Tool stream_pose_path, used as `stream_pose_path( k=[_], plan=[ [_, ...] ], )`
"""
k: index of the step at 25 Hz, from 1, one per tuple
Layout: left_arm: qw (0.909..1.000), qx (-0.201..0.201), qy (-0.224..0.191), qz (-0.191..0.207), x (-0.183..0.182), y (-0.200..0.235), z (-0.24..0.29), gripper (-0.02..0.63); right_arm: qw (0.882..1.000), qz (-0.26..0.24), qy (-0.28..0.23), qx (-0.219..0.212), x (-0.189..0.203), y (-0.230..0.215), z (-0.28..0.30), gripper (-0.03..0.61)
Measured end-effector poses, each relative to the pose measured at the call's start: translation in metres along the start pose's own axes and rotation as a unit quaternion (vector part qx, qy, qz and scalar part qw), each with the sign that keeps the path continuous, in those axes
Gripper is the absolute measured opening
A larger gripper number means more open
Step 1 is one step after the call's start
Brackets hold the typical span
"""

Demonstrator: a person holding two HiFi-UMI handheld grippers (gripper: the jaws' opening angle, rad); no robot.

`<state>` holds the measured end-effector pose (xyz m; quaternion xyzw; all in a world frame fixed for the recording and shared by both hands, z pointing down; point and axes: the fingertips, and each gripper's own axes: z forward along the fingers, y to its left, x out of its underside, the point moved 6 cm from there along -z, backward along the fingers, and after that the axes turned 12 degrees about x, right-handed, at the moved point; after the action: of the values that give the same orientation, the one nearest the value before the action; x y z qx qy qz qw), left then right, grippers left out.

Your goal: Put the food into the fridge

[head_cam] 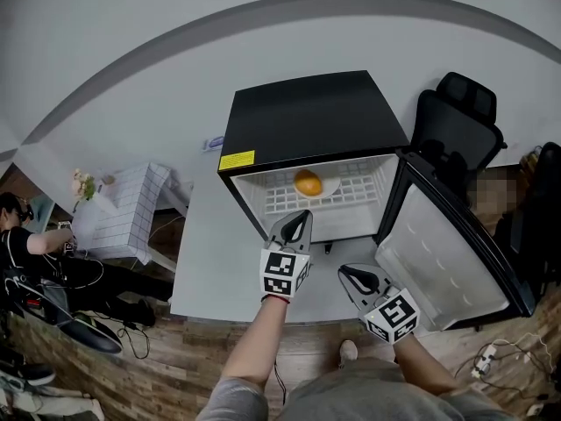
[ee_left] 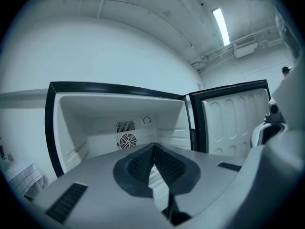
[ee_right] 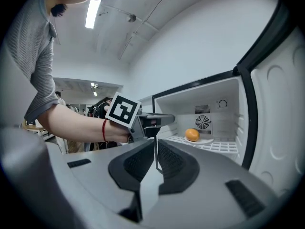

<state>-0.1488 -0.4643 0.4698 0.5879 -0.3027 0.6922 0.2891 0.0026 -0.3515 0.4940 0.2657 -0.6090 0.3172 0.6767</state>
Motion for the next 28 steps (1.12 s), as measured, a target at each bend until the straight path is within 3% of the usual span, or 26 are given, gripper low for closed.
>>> stream_pose_path(
  k=[16,28],
  plan=[
    [0.9995,0.024,-0.015,-0.011,-0.003,-0.069,-0.086,0.009,0.999,-0.002,-0.019,0.034,-0.013,0.039,-0.036,0.014],
    [0.9975,0.049,-0.050,-0.009,-0.017,-0.121,-0.165,0.009,0.997,-0.003,-0.029,0.065,-0.022,0.080,-0.073,0.014]
  ],
)
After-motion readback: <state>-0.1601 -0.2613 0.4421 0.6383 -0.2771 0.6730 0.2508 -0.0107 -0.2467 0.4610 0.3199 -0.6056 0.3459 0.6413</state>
